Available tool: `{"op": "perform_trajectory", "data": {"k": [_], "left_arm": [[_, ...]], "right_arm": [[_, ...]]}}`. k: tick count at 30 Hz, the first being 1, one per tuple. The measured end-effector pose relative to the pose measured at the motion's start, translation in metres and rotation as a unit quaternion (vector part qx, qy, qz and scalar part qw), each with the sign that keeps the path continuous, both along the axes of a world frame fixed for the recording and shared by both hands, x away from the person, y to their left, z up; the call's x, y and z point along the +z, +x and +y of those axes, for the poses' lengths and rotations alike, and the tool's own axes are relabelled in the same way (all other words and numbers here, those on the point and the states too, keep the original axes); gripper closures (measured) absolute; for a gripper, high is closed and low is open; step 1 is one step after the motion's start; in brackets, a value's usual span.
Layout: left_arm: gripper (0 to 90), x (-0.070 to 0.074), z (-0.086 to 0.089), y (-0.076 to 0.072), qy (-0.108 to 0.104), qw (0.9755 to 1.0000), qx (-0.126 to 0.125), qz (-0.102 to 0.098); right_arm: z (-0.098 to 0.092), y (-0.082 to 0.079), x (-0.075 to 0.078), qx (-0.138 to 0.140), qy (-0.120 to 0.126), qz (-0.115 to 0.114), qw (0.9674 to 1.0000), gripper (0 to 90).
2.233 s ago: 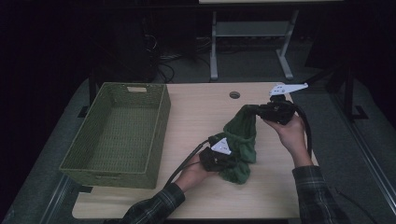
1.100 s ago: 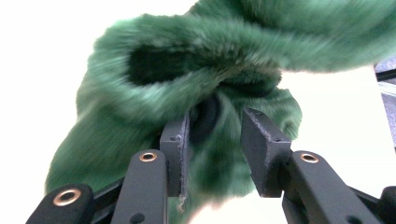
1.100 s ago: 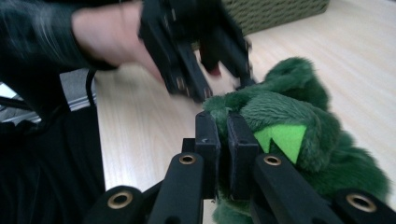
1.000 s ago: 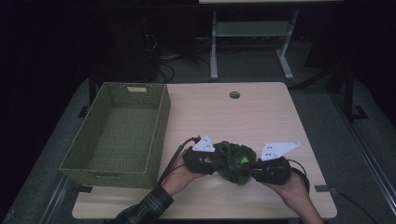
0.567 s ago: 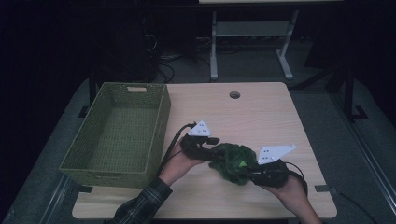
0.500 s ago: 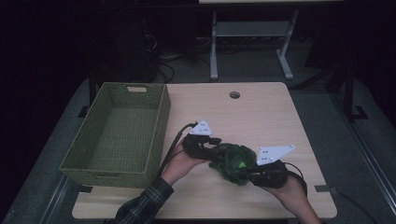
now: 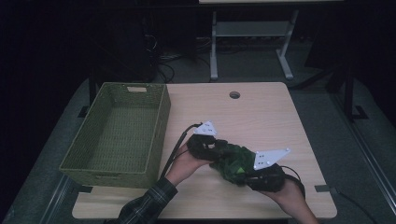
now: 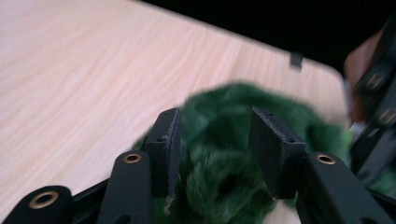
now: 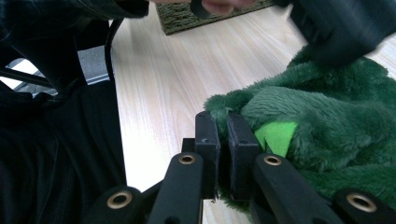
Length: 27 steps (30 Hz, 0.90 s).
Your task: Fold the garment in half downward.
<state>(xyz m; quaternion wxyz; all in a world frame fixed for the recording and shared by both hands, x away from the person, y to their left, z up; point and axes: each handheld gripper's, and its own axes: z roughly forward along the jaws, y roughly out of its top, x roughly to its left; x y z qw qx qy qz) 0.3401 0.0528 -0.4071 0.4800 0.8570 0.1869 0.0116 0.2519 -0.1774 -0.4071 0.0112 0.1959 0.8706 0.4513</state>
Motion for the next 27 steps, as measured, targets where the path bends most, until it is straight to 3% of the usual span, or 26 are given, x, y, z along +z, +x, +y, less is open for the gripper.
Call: {"op": "perform_trajectory", "data": {"k": [7, 10, 14, 19, 24, 27], "left_arm": [[81.0, -0.023, 0.015, -0.008, 0.06, 0.9982, -0.008, 0.001], [83.9, -0.03, 0.015, -0.01, 0.075, 0.9971, -0.009, -0.001], [83.9, -0.031, 0.013, -0.011, 0.073, 0.9973, -0.008, -0.003], [85.0, -0.029, 0.016, -0.012, 0.074, 0.9972, -0.008, 0.001], [85.3, -0.029, 0.016, -0.013, 0.08, 0.9968, -0.007, -0.003], [85.4, -0.029, 0.018, -0.012, 0.08, 0.9967, -0.008, -0.002]], "right_arm": [[-0.006, 0.001, -0.013, -0.005, -0.015, 0.016, 0.9997, 84.7], [-0.003, 0.004, -0.023, -0.007, -0.034, 0.025, 0.9991, 84.3], [-0.003, 0.005, -0.032, -0.013, -0.048, 0.035, 0.9982, 77.7], [-0.02, -0.007, -0.022, -0.033, -0.018, 0.032, 0.9988, 69.5], [-0.043, -0.015, -0.005, -0.056, 0.019, 0.004, 0.9982, 67.8], [-0.055, -0.011, 0.002, -0.081, 0.024, -0.008, 0.9964, 67.8]]}}
